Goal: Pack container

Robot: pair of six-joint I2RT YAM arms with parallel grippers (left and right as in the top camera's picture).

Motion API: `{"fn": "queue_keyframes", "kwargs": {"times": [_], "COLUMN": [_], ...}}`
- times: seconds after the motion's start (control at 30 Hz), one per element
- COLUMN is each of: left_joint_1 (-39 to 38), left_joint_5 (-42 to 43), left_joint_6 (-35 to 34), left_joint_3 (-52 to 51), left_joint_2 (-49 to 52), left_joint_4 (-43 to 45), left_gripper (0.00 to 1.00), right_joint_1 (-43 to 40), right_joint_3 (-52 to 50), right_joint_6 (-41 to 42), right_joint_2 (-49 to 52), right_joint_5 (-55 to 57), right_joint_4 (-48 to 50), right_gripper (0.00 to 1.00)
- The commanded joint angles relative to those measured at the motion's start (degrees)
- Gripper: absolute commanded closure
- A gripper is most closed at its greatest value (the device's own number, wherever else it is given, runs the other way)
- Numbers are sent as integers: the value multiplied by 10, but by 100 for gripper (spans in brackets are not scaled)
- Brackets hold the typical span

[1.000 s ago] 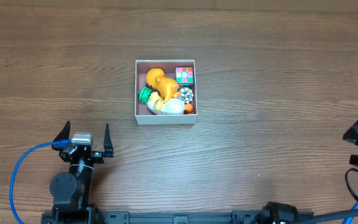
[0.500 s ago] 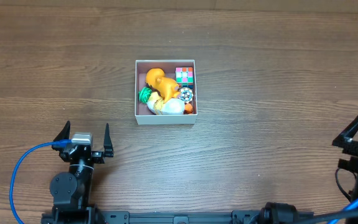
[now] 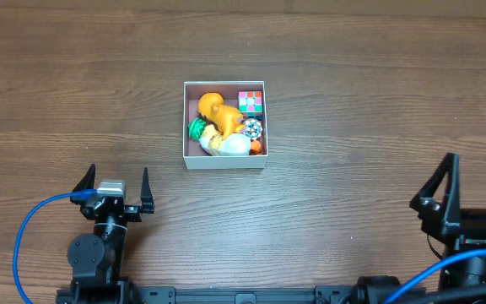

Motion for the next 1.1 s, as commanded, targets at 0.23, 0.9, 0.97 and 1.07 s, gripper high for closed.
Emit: {"fn": "queue_keyframes", "kwargs": {"times": [0.23, 0.9, 0.97, 1.07], "left_joint_1": [4, 4, 4, 4], "left_joint_5": [-4, -4, -4, -4], "left_joint_6": [-5, -5, -5, -5], "left_joint_3": [-2, -2, -2, -2], "left_joint_2": [-6, -6, -6, -6], "left_joint_4": [-1, -1, -1, -1], "left_gripper": [0, 0, 0, 0], "right_joint_1": [39, 39, 39, 39], "right_joint_3": [-93, -311, -335, -360], "right_joint_6": [-38, -38, -39, -39], "right_joint_2": [-90, -143, -143, -143], "right_joint_5": [-7, 5, 5, 7], "right_joint_4": [18, 71, 72, 72], "right_gripper": [0, 0, 0, 0]}}
